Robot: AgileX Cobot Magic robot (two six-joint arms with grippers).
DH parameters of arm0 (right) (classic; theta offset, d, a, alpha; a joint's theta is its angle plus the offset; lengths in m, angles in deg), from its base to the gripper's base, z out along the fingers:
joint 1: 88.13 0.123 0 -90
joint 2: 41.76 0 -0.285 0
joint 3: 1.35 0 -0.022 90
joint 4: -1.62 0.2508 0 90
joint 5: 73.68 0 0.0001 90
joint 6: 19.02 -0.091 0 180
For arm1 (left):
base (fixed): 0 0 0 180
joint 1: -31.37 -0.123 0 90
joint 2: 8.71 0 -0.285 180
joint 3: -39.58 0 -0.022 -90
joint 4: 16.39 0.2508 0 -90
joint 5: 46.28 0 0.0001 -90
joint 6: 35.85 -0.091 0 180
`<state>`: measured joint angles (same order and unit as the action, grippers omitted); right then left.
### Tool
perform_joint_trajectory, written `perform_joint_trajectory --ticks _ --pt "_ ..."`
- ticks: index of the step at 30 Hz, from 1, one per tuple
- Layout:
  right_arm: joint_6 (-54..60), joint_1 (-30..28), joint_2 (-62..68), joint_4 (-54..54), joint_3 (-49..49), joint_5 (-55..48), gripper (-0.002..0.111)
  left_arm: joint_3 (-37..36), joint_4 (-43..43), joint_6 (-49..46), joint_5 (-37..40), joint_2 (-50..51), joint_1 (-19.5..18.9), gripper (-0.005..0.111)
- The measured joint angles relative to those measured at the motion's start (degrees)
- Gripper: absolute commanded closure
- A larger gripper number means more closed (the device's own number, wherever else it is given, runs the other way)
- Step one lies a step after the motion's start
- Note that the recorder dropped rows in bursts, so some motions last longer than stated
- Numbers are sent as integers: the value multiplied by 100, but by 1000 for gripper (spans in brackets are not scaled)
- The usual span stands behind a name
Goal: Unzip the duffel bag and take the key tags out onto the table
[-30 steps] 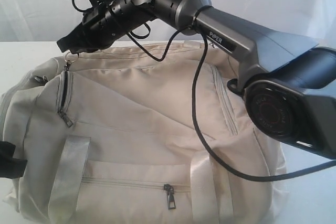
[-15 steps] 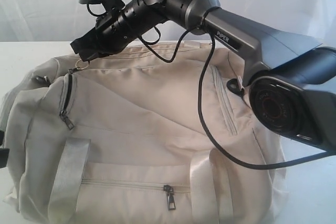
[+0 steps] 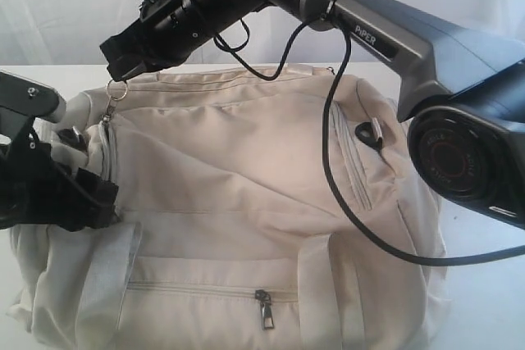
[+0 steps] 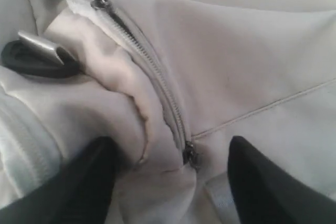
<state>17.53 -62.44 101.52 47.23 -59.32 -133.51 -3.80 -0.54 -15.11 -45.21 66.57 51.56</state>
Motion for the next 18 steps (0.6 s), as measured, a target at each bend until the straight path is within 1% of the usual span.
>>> perform_joint_trajectory --ticks 1,3,4,9,18 --pt "10 0 0 0 0 -25 108 0 0 0 -19 81 -11 76" --pt "60 0 0 4 0 -58 108 0 0 0 -7 129 -11 99" --pt "103 0 0 4 0 -69 108 0 0 0 34 114 -11 106" --pt "153 0 0 4 0 -28 108 15 10 10 415 -179 -11 107" --pt "153 0 48 56 0 215 108 15 18 -1 1459 -1123 -11 107"
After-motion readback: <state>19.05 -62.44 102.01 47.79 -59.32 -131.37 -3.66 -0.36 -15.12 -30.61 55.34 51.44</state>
